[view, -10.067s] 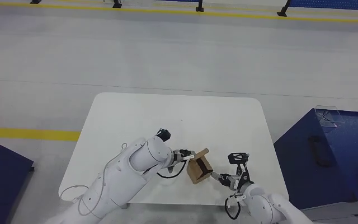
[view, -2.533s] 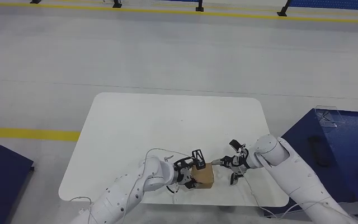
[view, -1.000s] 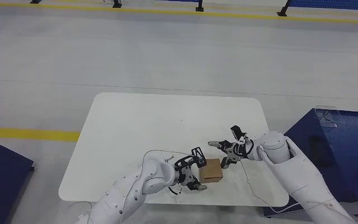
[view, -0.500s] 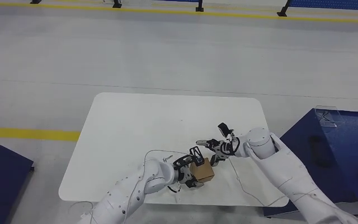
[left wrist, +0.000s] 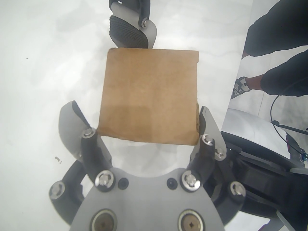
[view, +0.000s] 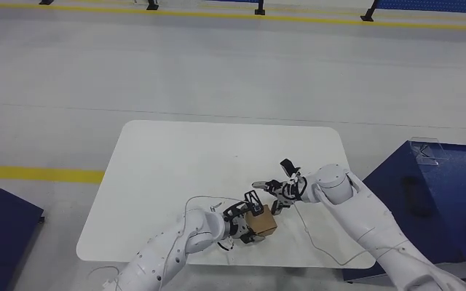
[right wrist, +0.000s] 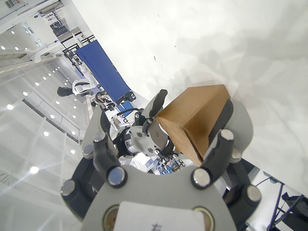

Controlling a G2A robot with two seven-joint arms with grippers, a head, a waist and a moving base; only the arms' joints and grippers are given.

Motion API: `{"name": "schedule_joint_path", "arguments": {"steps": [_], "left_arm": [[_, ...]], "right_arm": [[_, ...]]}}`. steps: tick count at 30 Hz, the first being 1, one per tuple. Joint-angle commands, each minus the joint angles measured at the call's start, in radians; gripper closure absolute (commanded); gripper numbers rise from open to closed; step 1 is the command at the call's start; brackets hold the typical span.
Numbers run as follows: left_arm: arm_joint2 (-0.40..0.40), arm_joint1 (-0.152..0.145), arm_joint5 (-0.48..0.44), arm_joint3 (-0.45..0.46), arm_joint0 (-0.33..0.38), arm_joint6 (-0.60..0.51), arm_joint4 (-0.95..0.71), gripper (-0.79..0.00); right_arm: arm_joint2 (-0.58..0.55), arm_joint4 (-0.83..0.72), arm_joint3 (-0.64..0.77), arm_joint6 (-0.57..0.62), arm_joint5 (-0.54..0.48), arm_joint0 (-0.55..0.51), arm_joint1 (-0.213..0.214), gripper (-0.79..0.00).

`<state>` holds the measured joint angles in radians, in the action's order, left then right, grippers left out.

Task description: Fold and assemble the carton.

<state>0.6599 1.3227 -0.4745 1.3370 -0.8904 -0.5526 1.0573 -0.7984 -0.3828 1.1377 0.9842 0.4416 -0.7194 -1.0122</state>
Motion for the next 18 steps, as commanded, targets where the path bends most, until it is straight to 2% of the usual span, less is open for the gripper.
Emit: {"name": "schedule_joint_path", "arguments": {"steps": [1, 3, 4, 6, 8, 10, 11, 12, 13, 15, 18], "left_arm": [[0.006, -0.001, -0.003, 0.006, -0.007, -0.001, 0.0, -0.526], [0.011, -0.003, -0.004, 0.014, -0.013, -0.003, 0.001, -0.48], [0.015, -0.004, -0.004, 0.018, -0.015, -0.003, 0.003, -0.385], [0.023, -0.006, -0.005, 0.023, -0.021, -0.004, 0.002, -0.354], [0.032, -0.008, -0.012, 0.028, -0.027, -0.007, -0.007, -0.286], [0.044, -0.01, -0.016, 0.032, -0.033, -0.01, -0.025, -0.151], [0.052, -0.011, -0.02, 0.034, -0.035, -0.012, -0.041, -0.12], [0.063, -0.011, -0.021, 0.035, -0.038, -0.01, -0.072, -0.043], [0.08, -0.011, -0.019, 0.032, -0.042, -0.009, -0.127, 0.0], [0.118, -0.011, -0.022, 0.02, -0.041, -0.029, -0.266, 0.0], [0.171, -0.006, 0.032, -0.007, -0.038, -0.088, -0.513, 0.0]], "right_arm": [[-0.004, 0.0, -0.004, 0.003, 0.0, -0.001, 0.0, -0.785], [-0.007, 0.001, -0.007, 0.004, 0.001, -0.002, -0.001, -0.785], [-0.009, 0.001, -0.01, 0.004, 0.001, -0.003, -0.001, -0.785], [-0.012, 0.0, -0.015, 0.005, 0.001, -0.004, -0.001, -0.785], [-0.018, -0.001, -0.022, 0.006, 0.0, -0.005, -0.001, -0.785], [-0.029, -0.008, -0.035, 0.011, -0.005, -0.006, 0.0, -0.785], [-0.039, -0.013, -0.044, 0.013, -0.009, -0.006, 0.002, -0.785], [-0.051, -0.02, -0.055, 0.016, -0.015, -0.007, 0.005, -0.785], [-0.066, -0.03, -0.067, 0.023, -0.023, -0.009, 0.008, -0.785], [-0.1, -0.048, -0.094, 0.046, -0.039, -0.013, 0.018, -0.785], [-0.147, -0.054, -0.121, 0.08, -0.06, -0.024, 0.036, -0.785]]}}
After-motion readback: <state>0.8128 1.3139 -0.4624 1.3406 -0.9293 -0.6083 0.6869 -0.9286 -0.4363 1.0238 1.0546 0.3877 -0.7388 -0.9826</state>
